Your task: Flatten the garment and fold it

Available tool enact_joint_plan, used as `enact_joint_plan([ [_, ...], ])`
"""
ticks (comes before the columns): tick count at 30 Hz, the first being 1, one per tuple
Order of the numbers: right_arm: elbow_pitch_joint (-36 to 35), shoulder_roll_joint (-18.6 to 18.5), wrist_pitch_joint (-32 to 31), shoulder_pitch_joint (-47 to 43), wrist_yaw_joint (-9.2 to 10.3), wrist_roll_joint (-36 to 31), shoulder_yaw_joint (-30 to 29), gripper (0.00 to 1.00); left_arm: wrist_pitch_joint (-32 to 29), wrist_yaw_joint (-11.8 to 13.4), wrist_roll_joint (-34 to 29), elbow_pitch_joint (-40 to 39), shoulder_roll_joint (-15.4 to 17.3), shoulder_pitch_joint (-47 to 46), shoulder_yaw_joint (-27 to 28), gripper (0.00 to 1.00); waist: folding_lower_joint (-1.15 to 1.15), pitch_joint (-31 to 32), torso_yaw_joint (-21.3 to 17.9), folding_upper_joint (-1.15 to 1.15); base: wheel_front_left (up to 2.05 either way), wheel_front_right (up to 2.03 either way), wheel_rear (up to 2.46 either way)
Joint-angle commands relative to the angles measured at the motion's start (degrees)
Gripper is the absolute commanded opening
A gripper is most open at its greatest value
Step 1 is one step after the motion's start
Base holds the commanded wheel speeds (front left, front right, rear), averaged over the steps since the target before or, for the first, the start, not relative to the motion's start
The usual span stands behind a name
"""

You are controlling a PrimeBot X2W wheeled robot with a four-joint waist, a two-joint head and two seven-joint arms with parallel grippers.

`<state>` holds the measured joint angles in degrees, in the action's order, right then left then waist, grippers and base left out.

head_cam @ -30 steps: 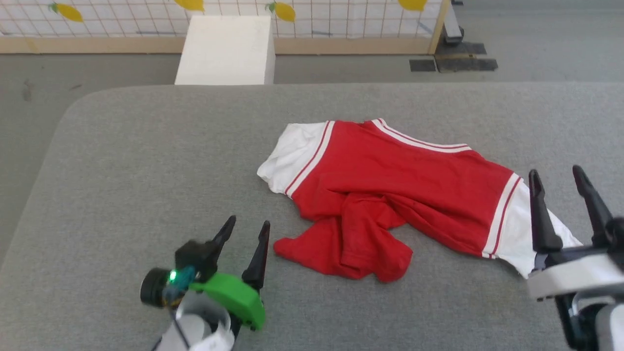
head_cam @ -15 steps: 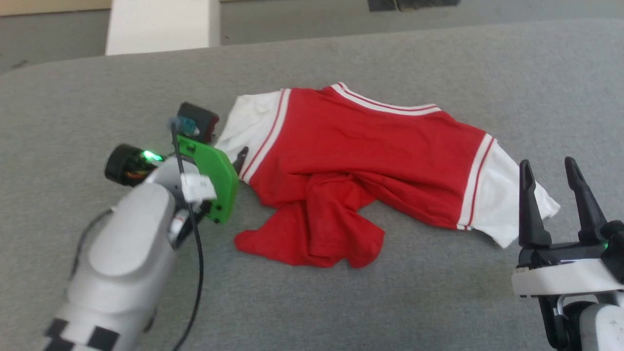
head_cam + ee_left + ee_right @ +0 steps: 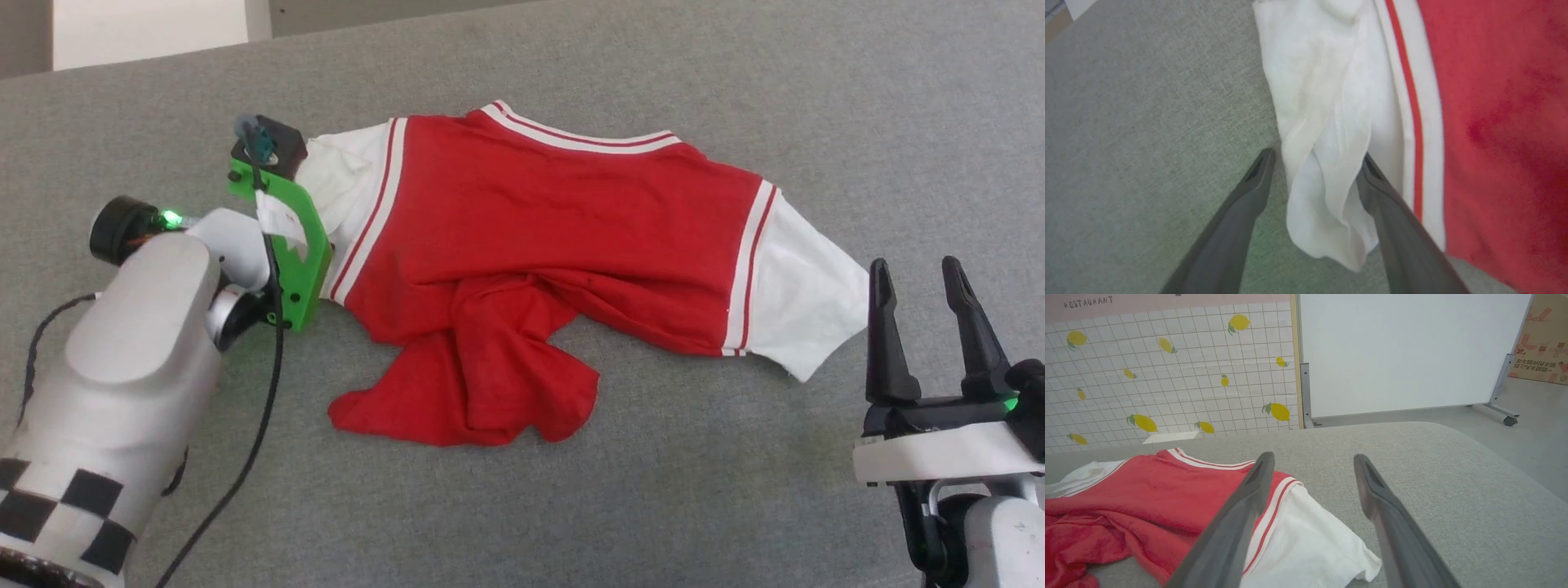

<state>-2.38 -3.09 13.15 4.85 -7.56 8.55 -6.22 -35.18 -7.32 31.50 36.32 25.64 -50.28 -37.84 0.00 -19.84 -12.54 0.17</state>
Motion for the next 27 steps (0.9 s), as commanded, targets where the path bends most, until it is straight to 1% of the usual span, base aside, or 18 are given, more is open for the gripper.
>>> enact_joint_plan([
  [1, 0.4, 0.2, 0.6, 1.4, 0.08, 0.4, 0.1, 1.00, -0.9, -0.2, 1.5, 1.5, 0.1, -0.1, -0.5, 0.77, 0.00, -0.7, -0.2, -0.17, 0.00, 0.00, 0.00],
  [2, 0.5, 0.2, 0.6, 1.5, 0.08, 0.4, 0.1, 1.00, -1.0, -0.2, 2.2, 1.9, 0.0, -0.3, -0.4, 0.09, 0.00, -0.8, -0.1, -0.17, 0.00, 0.00, 0.00],
  [3, 0.7, 0.2, 0.7, 1.6, 0.08, 0.5, 0.2, 1.00, -0.6, -0.2, 3.0, 2.1, -0.1, -0.4, -0.3, 0.00, 0.00, -0.8, 0.1, -0.17, 0.00, 0.00, 0.00],
  [4, 0.9, 0.2, 0.7, 1.7, 0.08, 0.5, 0.2, 1.00, 0.3, -0.2, 3.4, 1.7, -0.1, -0.5, -0.7, 0.00, 0.00, -0.8, 0.3, -0.17, 0.00, 0.00, 0.00],
  [7, 1.6, 0.2, 0.8, 1.7, 0.08, 0.1, 0.0, 1.00, 5.6, -0.2, 4.0, 0.3, 0.6, -0.4, -1.4, 0.00, 0.00, 0.0, 1.5, -0.17, 0.00, 0.00, 0.00],
  [10, 2.2, 0.2, 0.6, 1.4, 0.08, -0.5, -0.3, 1.00, 10.1, -0.1, 6.3, 0.1, 0.4, 1.1, 0.7, 0.00, 0.00, 1.5, 3.0, -0.17, 0.00, 0.00, 0.00],
  [14, 2.4, 0.2, -0.2, 0.8, 0.08, -1.1, -0.6, 1.00, 15.8, 1.2, 9.5, -0.6, 0.1, 4.7, 4.3, 0.00, 0.00, 4.0, 5.5, -0.17, 0.00, 0.00, 0.00],
  [16, 2.4, 0.2, -0.9, 0.2, 0.08, -1.4, -0.6, 1.00, 18.0, 2.2, 11.0, -1.4, 0.0, 7.2, 5.8, 0.00, 0.00, 5.3, 6.8, -0.17, 0.00, 0.00, 0.00],
  [19, 2.4, 0.2, -2.2, -0.9, 0.08, -2.3, -0.6, 1.00, 20.8, 4.6, 12.7, -2.8, -0.1, 11.8, 7.7, 0.00, 0.00, 7.2, 8.7, -0.17, 0.00, 0.00, 0.00],
  [27, 1.7, 0.2, -4.6, -3.1, 0.08, -2.4, -0.5, 1.00, 24.6, 9.3, 16.9, -8.3, -1.5, 26.2, 9.9, 0.00, 0.00, 10.7, 11.4, -0.17, 0.00, 0.00, 0.00],
])
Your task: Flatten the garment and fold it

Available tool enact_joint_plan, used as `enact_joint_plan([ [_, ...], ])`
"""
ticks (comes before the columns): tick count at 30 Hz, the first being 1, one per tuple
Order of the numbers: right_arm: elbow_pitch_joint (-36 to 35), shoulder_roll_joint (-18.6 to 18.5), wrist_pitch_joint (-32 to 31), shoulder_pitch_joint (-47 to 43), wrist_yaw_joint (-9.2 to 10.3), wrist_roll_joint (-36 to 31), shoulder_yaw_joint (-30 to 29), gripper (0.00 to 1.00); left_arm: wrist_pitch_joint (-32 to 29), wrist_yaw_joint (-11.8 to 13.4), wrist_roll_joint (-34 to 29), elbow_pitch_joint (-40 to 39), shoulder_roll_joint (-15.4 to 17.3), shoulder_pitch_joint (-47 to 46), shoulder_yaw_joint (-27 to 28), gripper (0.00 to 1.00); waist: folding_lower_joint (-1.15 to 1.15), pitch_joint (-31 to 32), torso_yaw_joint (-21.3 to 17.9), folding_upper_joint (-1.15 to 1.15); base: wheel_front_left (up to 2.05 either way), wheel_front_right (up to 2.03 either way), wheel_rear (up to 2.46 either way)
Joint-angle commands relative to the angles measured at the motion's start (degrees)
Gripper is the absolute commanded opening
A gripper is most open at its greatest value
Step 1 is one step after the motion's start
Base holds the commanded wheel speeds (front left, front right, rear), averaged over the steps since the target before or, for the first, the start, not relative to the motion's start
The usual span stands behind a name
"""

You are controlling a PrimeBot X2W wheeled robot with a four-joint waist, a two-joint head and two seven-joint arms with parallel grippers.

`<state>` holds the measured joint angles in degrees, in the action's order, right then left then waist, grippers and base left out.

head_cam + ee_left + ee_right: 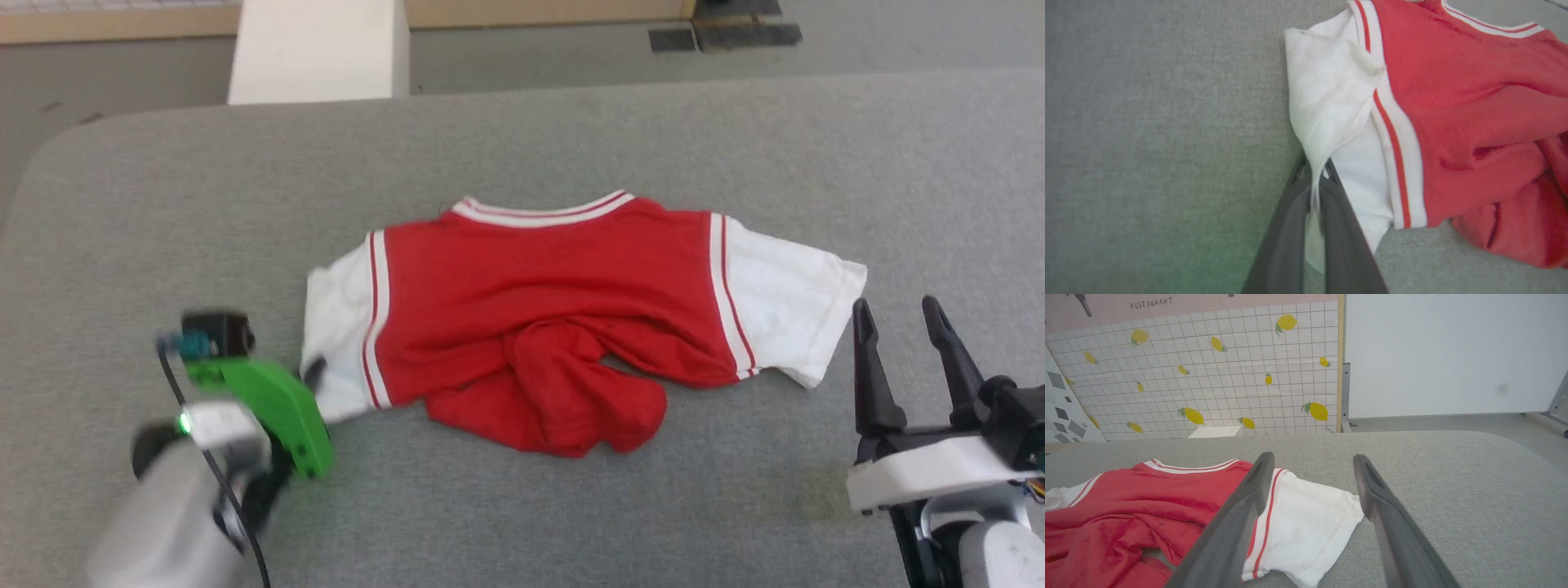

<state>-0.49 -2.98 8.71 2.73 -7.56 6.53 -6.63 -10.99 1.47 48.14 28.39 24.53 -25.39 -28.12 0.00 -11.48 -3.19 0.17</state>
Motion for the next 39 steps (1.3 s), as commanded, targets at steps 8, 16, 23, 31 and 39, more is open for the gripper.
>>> enact_joint_plan([
  [8, -0.3, 0.1, -2.1, -3.5, 0.08, 0.0, -0.7, 1.00, 3.3, 4.0, 2.2, -6.1, -3.2, 13.0, -0.2, 0.00, 0.00, 4.6, 3.6, -0.17, 0.00, 0.00, 0.00],
  [16, -0.1, 0.1, -2.8, -4.4, 0.08, 0.3, 0.2, 1.00, 9.0, 3.0, -0.2, -7.3, -3.3, 12.6, -0.5, 0.00, 0.00, 5.4, 4.5, -0.17, 0.00, 0.00, 0.00],
  [23, -0.4, 0.1, -3.0, -5.1, 0.08, 0.4, 0.2, 1.00, 11.0, 7.7, -0.4, -4.2, -3.6, 14.0, 1.3, 1.00, 0.00, 5.6, 5.0, -0.17, 0.00, 0.00, 0.00],
  [31, 0.3, 0.1, -6.3, -5.1, 0.08, -0.6, -0.5, 1.00, 19.9, 10.5, -2.3, -4.4, -5.2, 14.1, 3.3, 1.00, 0.00, 6.4, 6.4, -0.17, 0.00, 0.00, 0.00],
  [39, 5.2, -3.8, -23.4, -1.2, 0.08, -0.3, -1.4, 1.00, 25.9, 10.0, -15.5, -15.0, -5.7, 12.8, 5.5, 1.00, 0.00, 5.8, 9.3, -0.17, 0.00, 0.00, 0.00],
])
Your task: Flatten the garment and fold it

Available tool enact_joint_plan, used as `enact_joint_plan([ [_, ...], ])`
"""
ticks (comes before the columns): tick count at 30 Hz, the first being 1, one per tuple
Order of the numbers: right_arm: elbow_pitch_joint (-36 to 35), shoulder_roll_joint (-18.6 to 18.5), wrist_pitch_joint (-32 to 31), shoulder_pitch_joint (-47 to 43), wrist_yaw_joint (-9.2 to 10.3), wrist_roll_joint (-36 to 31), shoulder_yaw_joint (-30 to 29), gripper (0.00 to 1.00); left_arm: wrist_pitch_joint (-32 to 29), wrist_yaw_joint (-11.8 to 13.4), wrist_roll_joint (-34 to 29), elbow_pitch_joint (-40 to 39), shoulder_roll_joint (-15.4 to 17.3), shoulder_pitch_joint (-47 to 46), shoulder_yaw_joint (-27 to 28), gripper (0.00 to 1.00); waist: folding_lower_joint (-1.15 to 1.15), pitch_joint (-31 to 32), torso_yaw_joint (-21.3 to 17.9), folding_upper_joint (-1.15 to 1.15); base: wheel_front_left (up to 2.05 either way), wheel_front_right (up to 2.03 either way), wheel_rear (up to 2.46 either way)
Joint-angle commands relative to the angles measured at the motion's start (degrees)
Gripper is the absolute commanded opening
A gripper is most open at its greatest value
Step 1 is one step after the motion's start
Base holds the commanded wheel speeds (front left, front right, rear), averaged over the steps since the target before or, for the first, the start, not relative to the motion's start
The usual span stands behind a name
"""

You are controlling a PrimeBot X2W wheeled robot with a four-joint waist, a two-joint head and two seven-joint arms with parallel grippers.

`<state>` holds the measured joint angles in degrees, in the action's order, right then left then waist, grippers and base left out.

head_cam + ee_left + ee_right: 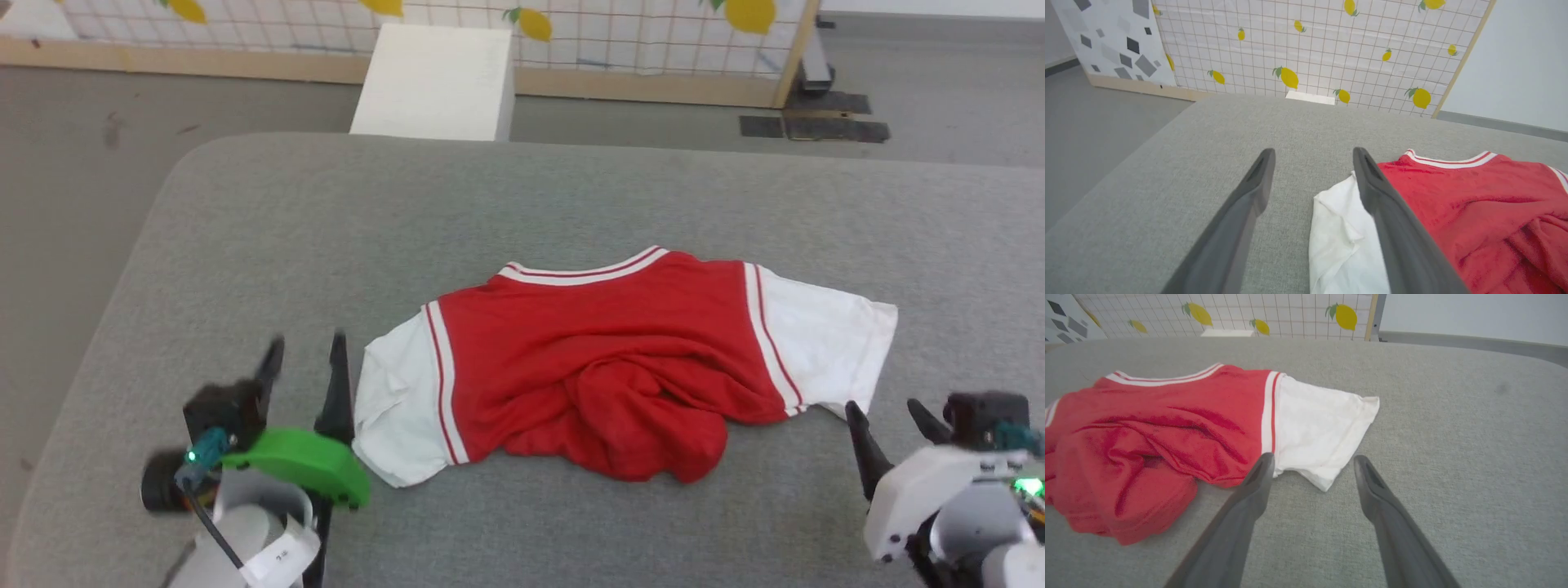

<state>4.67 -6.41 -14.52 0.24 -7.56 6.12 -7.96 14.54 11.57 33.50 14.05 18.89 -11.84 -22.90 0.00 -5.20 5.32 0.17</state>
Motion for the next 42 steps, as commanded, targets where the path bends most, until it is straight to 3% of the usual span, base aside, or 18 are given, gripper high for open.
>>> enact_joint_plan([
  [1, 0.7, -1.0, -2.4, 2.3, 0.08, 0.5, 0.1, 1.00, 0.4, -0.6, -3.3, -2.8, -0.3, -0.5, 0.9, 1.00, 0.00, -0.8, 1.2, -0.17, 0.00, 0.00, 0.00],
  [6, 5.4, -3.8, -15.5, 8.9, 0.08, 2.3, -0.1, 1.00, 0.4, -3.0, -15.0, -10.9, -2.9, 2.4, 3.6, 1.00, 0.00, -2.4, 3.2, -0.17, 0.00, 0.00, 0.00],
  [9, 8.3, -5.0, -21.7, 12.4, 0.08, 2.6, -0.6, 1.00, 0.4, -5.0, -18.6, -11.7, -4.3, 3.9, 4.2, 1.00, 0.00, -3.5, 4.5, -0.17, 0.00, 0.00, 0.00],
  [18, 16.5, -6.6, -30.7, 17.0, 0.08, -0.2, -1.6, 1.00, 0.5, -9.9, -22.4, -10.2, -9.7, 5.0, 7.8, 1.00, 0.00, -5.6, 7.4, -0.17, 0.00, 0.00, 0.00],
  [19, 17.0, -6.4, -30.7, 17.0, 0.08, -0.4, -1.6, 0.40, 0.5, -10.5, -22.8, -9.9, -10.1, 5.1, 8.2, 1.00, 0.00, -5.6, 7.4, -0.17, 0.00, 0.00, 0.00],
  [20, 17.4, -6.3, -30.5, 17.0, 0.08, -0.6, -1.7, 0.00, 0.5, -10.9, -23.0, -9.8, -10.5, 5.2, 8.6, 1.00, 0.00, -5.6, 7.4, -0.17, 0.00, 0.00, 0.00],
  [32, 16.4, -8.5, -26.8, 13.0, 0.08, -2.7, -4.0, 0.00, 0.5, -14.8, -25.0, -6.1, -13.0, 6.6, 12.7, 1.00, 0.00, -2.3, 3.2, -0.17, 0.00, 0.00, 0.00],
  [41, 11.0, -7.7, -24.7, 7.4, 0.08, 1.0, -2.8, 0.00, 0.5, -16.3, -25.4, -4.2, -14.3, 6.9, 13.9, 1.00, 0.00, -1.5, 0.5, -0.17, 0.00, 0.00, 0.00],
  [42, 10.7, -7.5, -23.9, 7.2, 0.08, 1.3, -2.8, 0.13, 0.5, -16.5, -25.5, -4.0, -14.3, 6.8, 13.9, 1.00, 0.00, -1.5, 0.3, -0.17, 0.00, 0.00, 0.00],
])
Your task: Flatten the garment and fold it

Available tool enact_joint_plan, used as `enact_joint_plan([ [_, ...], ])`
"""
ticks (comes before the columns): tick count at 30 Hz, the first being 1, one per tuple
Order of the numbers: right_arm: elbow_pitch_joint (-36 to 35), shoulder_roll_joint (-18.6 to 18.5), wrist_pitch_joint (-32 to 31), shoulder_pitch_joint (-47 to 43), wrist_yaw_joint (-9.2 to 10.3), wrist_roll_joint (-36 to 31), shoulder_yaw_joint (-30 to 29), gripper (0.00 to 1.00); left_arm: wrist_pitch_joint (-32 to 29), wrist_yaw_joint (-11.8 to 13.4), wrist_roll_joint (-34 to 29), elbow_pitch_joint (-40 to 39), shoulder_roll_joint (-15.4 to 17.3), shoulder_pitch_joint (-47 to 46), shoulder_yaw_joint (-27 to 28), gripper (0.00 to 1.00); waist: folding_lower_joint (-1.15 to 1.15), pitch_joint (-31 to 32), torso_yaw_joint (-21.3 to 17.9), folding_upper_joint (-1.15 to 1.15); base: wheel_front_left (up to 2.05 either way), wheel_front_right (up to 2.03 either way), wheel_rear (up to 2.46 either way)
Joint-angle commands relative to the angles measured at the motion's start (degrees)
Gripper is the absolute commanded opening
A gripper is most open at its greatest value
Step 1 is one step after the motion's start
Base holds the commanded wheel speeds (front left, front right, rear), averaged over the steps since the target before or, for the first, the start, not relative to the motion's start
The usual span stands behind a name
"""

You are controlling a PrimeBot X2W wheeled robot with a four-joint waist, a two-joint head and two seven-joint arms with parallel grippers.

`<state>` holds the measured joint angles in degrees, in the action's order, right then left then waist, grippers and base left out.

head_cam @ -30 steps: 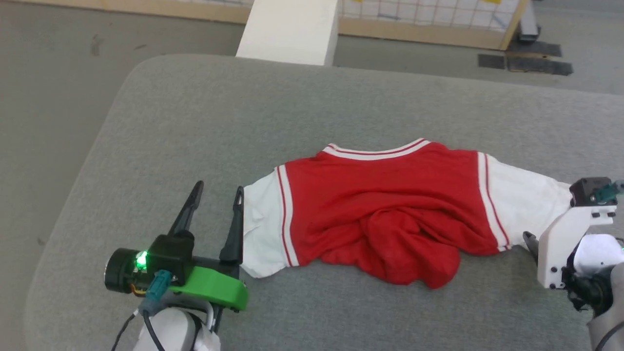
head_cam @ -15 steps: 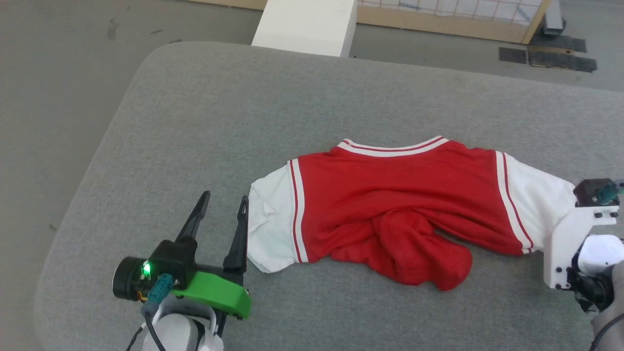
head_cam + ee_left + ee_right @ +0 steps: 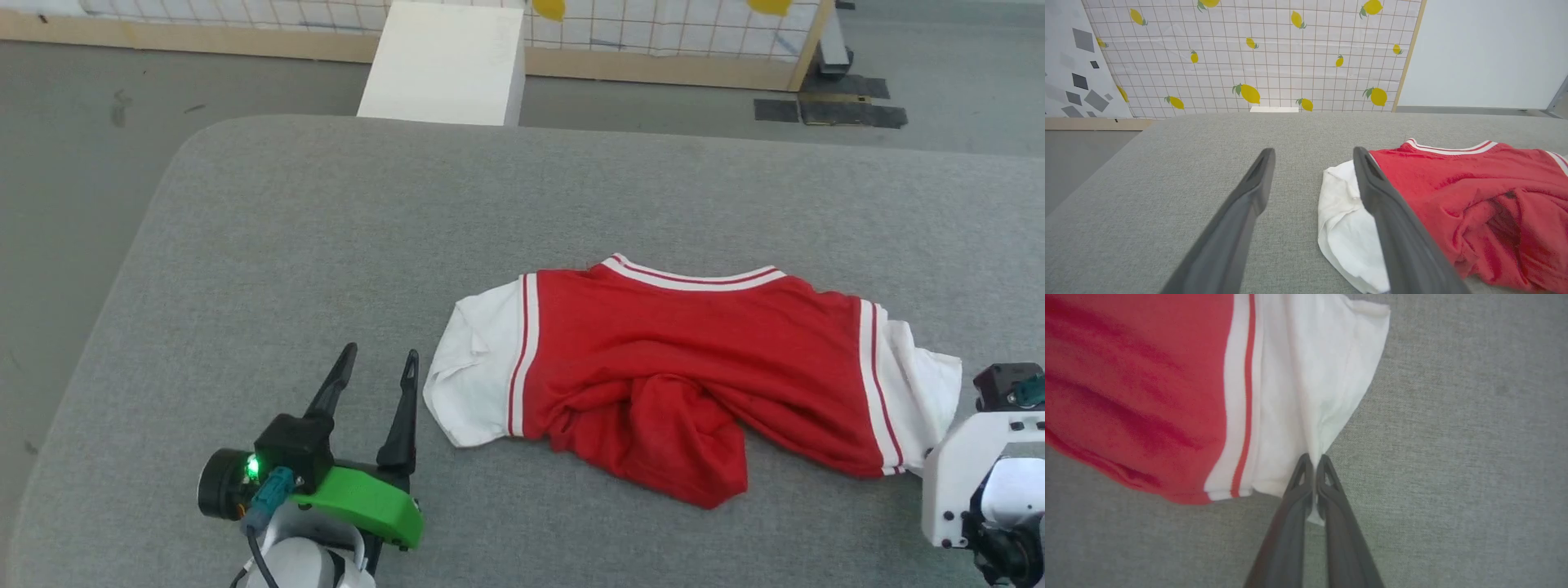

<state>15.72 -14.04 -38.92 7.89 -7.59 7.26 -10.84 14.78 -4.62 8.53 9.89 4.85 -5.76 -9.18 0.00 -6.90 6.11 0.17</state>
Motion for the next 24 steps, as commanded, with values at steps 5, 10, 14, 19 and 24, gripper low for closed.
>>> enact_joint_plan([
  [5, -2.1, 0.9, 7.1, -0.2, 0.10, -0.9, -0.1, 1.00, 0.2, -1.1, -0.7, 1.4, -0.6, 0.4, 0.0, 1.00, 0.00, 0.5, -1.6, -0.17, 0.00, 0.00, 0.00],
  [10, -7.8, 3.0, 16.7, 0.0, 0.10, -1.8, -1.8, 1.00, 0.2, -1.5, -2.1, 4.1, -0.1, -1.1, -1.1, 1.00, 0.00, 0.1, -3.4, -0.17, 0.00, 0.00, 0.00],
  [14, -13.4, 5.8, 24.8, -1.4, 0.10, -1.7, -4.1, 1.00, -3.7, -1.5, -4.6, 8.4, 0.9, -4.8, -3.4, 1.00, 0.00, -1.0, -4.9, -0.17, 0.00, 0.00, 0.00],
  [19, -17.9, 9.3, 31.8, -4.2, 0.10, -0.9, -7.5, 1.00, -12.7, -1.9, -5.7, 12.1, 1.6, -10.4, -5.5, 1.00, 0.00, -2.3, -6.4, -0.17, 0.00, 0.00, 0.00],
  [24, -19.6, 10.7, 35.7, -6.1, 0.10, 0.2, -7.3, 1.00, -20.7, -1.4, -6.1, 15.3, 2.7, -15.0, -5.6, 1.00, 0.00, -3.6, -7.9, -0.17, 0.00, 0.00, 0.00],
])
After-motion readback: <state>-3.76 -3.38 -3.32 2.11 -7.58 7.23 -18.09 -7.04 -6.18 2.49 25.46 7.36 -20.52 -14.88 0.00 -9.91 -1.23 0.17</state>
